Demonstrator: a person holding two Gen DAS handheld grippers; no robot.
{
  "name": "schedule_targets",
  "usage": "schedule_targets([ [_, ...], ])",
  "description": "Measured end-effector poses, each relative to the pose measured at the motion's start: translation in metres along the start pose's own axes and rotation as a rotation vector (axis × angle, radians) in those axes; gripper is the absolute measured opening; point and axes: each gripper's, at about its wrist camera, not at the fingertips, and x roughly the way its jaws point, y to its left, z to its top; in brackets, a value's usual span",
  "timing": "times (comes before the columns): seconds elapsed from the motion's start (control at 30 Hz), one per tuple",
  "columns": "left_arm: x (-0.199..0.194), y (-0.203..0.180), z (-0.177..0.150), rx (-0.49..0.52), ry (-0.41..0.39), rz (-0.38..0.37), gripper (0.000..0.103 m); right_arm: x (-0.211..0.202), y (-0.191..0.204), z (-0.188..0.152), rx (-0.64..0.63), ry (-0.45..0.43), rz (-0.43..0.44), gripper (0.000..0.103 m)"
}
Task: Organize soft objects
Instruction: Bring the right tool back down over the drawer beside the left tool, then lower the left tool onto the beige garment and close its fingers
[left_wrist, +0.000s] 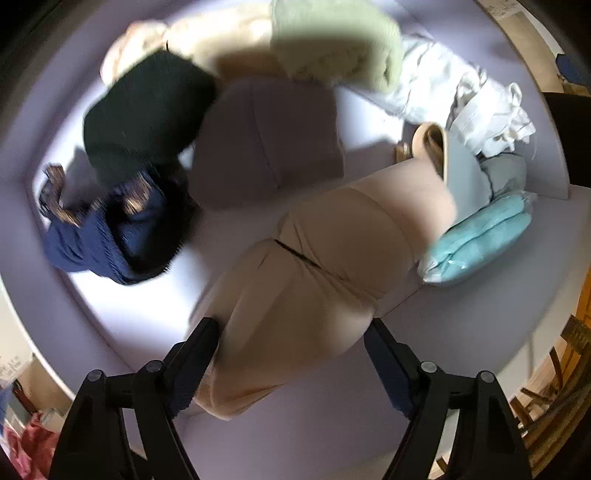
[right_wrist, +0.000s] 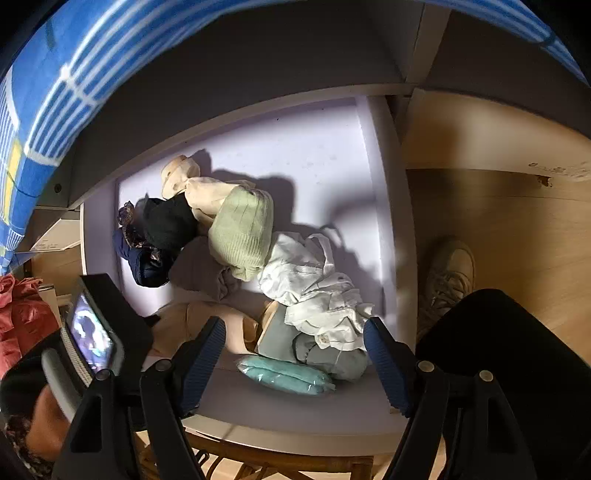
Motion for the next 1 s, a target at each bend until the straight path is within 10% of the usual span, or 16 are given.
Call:
schedule_targets([
  [0.6,0.012,0.016,-0.07,-0.124,-0.085,-0.061,0.057,0.014,-0.004,0.003,0.036,0.03,0.013,0.078],
  [1.0,0.022,0.032,-0.111,-0.181,-0.051,-0.06,0.059,0.021,-0.008,0.0,0.053,0.048,0.01,0.078],
])
